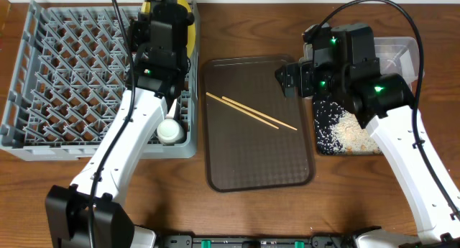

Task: Sort waste into correct bins and load items into the dishwasher
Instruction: 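Insert the yellow plate upright into the rack's back row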

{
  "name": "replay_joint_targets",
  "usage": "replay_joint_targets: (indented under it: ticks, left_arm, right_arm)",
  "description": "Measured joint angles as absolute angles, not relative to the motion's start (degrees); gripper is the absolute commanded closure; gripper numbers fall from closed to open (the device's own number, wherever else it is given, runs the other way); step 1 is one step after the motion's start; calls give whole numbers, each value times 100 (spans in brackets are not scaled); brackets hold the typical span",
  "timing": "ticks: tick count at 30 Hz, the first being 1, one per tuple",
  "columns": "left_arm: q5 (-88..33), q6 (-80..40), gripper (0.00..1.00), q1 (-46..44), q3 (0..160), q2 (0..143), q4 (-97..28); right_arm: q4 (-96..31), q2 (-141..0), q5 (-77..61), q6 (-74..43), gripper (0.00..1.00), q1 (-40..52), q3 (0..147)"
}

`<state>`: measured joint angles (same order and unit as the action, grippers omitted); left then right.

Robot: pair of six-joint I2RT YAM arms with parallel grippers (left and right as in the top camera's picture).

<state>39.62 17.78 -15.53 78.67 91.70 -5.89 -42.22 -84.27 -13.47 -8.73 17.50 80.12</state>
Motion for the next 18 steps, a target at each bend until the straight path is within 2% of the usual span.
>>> replay_joint_targets:
  ticks: [11,18]
  left_arm:
    - [3929,2480,93,-639,7867,9170,-475]
    - [3701,3175,93,-458,7865,9198,-89]
  right_arm:
    - [-4222,-8427,-1347,-875,1,1750,8012]
    - [-4222,-8427,-1347,-875,1,1750,8012]
